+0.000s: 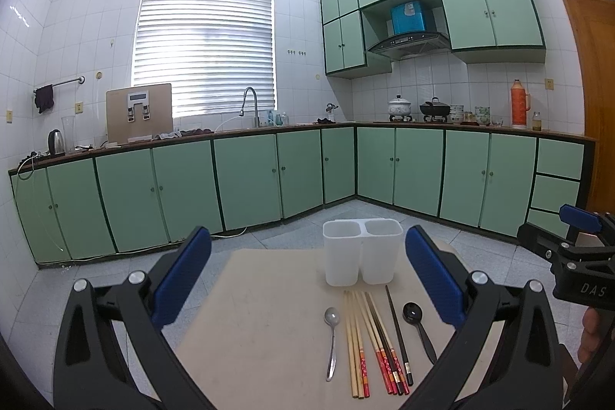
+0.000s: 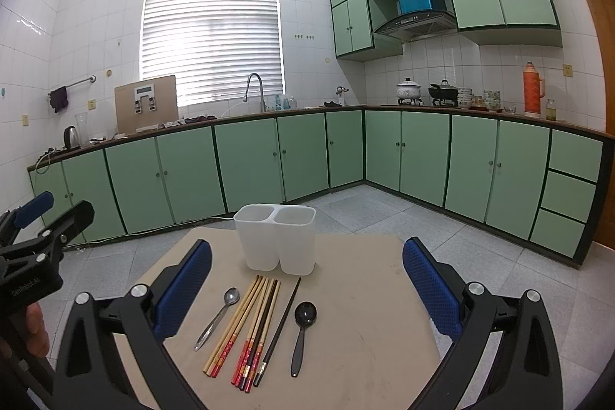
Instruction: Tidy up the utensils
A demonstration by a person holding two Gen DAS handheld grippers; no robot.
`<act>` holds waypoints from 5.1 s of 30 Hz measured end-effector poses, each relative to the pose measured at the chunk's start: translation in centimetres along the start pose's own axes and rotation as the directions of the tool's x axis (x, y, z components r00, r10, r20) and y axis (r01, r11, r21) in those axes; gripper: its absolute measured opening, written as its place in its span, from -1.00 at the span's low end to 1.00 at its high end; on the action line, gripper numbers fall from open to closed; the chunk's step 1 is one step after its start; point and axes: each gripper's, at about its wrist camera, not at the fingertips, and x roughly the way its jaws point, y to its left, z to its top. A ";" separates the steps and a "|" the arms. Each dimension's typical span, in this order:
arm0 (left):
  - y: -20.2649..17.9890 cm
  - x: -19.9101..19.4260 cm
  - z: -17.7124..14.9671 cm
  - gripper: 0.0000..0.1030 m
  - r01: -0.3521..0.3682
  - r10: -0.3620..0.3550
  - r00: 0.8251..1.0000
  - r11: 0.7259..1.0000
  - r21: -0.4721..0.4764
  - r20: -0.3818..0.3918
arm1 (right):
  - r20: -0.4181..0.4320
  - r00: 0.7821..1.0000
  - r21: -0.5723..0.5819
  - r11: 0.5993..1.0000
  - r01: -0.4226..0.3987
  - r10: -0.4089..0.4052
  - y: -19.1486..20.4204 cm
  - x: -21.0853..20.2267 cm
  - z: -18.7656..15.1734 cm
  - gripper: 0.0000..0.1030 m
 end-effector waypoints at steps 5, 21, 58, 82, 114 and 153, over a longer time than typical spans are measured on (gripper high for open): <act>0.0 0.0 0.0 0.90 -0.002 0.002 1.000 1.000 -0.001 -0.001 | 0.000 1.000 0.001 1.000 -0.001 0.001 0.0 0.0 0.0 0.88; 0.3 0.0 -0.1 0.90 -0.001 0.001 1.000 1.000 -0.001 -0.001 | 0.000 1.000 0.002 1.000 -0.001 0.001 0.2 0.0 0.2 0.88; 3.3 4.4 -2.6 0.90 -0.031 0.023 0.985 0.999 -0.045 -0.169 | -0.136 0.990 0.024 0.999 0.025 -0.021 -0.9 5.1 -3.4 0.89; 2.0 23.2 -11.9 0.90 0.039 -0.019 0.777 0.999 0.018 -0.629 | -0.515 0.857 0.009 1.000 -0.024 0.025 -0.6 20.9 -8.7 0.45; -0.2 28.1 -13.6 0.90 0.066 -0.008 0.732 0.996 0.060 -0.681 | -0.627 0.777 0.001 0.998 -0.065 0.051 -1.9 25.3 -11.1 -0.38; 1.2 26.5 -11.3 -0.48 0.132 -0.184 0.798 0.983 -0.131 -0.574 | -0.488 0.864 0.059 0.993 -0.107 0.122 -2.7 23.5 -9.8 -0.39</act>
